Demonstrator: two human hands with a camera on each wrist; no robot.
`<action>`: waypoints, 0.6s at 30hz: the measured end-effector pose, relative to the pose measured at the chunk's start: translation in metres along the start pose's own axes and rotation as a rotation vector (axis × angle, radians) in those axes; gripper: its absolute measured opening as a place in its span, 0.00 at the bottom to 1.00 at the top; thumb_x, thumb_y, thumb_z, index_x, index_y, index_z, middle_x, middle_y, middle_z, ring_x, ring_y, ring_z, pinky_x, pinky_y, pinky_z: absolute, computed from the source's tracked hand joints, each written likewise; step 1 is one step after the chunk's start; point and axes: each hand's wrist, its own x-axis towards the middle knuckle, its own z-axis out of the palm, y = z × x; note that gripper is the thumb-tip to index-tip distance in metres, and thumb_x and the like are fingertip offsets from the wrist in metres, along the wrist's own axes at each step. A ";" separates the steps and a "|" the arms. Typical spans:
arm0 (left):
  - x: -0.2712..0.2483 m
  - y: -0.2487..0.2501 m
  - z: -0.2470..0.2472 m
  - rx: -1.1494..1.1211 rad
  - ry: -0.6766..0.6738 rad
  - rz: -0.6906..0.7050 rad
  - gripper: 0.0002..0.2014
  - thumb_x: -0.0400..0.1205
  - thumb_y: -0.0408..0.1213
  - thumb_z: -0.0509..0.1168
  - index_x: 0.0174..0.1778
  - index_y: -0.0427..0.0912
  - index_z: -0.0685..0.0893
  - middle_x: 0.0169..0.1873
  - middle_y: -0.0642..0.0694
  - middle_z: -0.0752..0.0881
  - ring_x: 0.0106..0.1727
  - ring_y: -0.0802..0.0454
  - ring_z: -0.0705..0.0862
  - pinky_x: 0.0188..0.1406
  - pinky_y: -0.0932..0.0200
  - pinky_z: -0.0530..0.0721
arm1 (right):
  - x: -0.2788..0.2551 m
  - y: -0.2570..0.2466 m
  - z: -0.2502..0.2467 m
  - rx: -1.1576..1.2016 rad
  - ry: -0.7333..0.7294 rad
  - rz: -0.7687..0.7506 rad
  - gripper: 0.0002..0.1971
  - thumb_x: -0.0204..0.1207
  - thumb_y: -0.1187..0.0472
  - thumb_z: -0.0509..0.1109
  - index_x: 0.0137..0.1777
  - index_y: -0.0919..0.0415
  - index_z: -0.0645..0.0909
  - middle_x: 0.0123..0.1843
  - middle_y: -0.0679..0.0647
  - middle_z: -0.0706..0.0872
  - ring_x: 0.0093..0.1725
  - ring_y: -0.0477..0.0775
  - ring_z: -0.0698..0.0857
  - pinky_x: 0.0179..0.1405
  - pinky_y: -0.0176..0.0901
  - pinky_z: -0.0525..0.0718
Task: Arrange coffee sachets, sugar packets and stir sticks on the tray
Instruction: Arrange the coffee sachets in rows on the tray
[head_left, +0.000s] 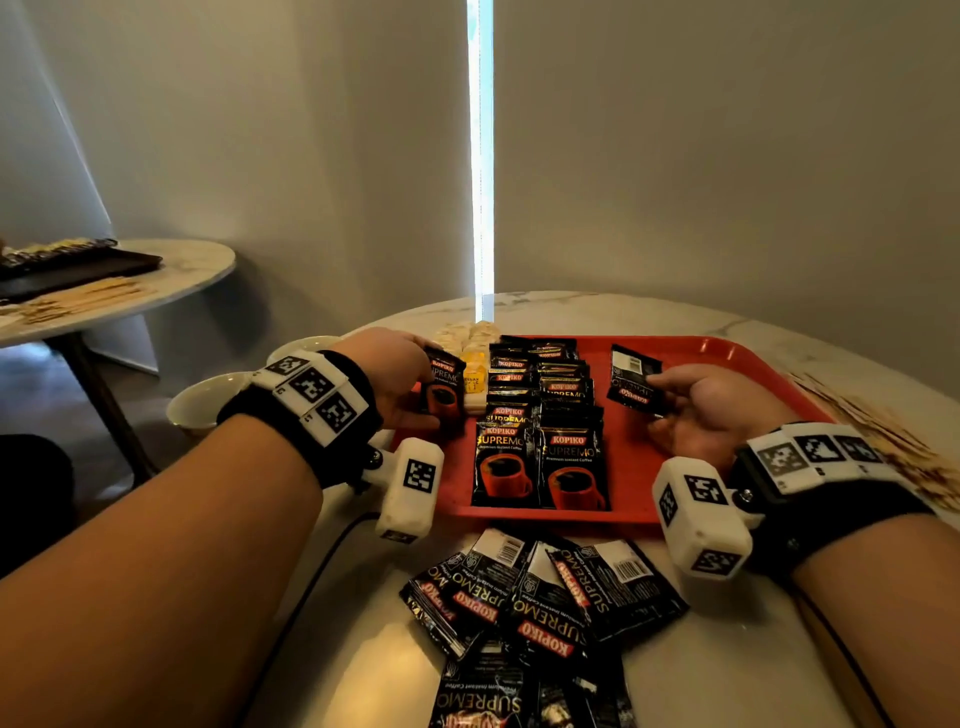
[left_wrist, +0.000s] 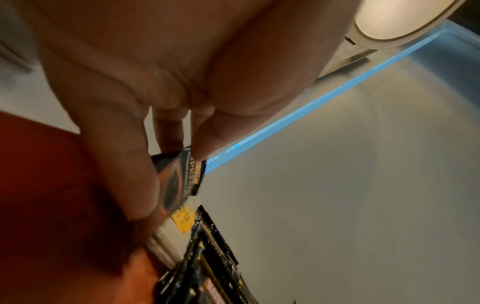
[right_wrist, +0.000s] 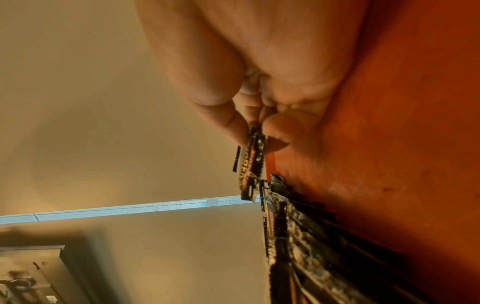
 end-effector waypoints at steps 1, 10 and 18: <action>0.001 0.000 0.002 0.027 0.015 0.031 0.21 0.86 0.22 0.57 0.71 0.43 0.79 0.61 0.35 0.86 0.55 0.37 0.90 0.43 0.42 0.93 | 0.000 0.000 0.000 -0.004 -0.001 0.000 0.05 0.83 0.65 0.62 0.48 0.64 0.78 0.38 0.54 0.79 0.30 0.48 0.77 0.17 0.33 0.73; -0.002 0.007 0.006 0.260 0.050 0.052 0.22 0.87 0.48 0.64 0.72 0.40 0.82 0.61 0.44 0.87 0.70 0.39 0.83 0.68 0.44 0.84 | -0.001 0.001 0.001 -0.011 -0.009 -0.005 0.05 0.84 0.65 0.63 0.51 0.65 0.79 0.40 0.55 0.81 0.32 0.50 0.78 0.18 0.34 0.73; 0.008 0.014 0.008 0.993 0.184 0.268 0.27 0.84 0.60 0.64 0.66 0.41 0.88 0.64 0.46 0.88 0.73 0.43 0.80 0.73 0.49 0.78 | 0.001 0.001 0.000 0.006 -0.012 0.002 0.05 0.83 0.66 0.62 0.53 0.67 0.79 0.40 0.55 0.79 0.34 0.50 0.76 0.14 0.32 0.73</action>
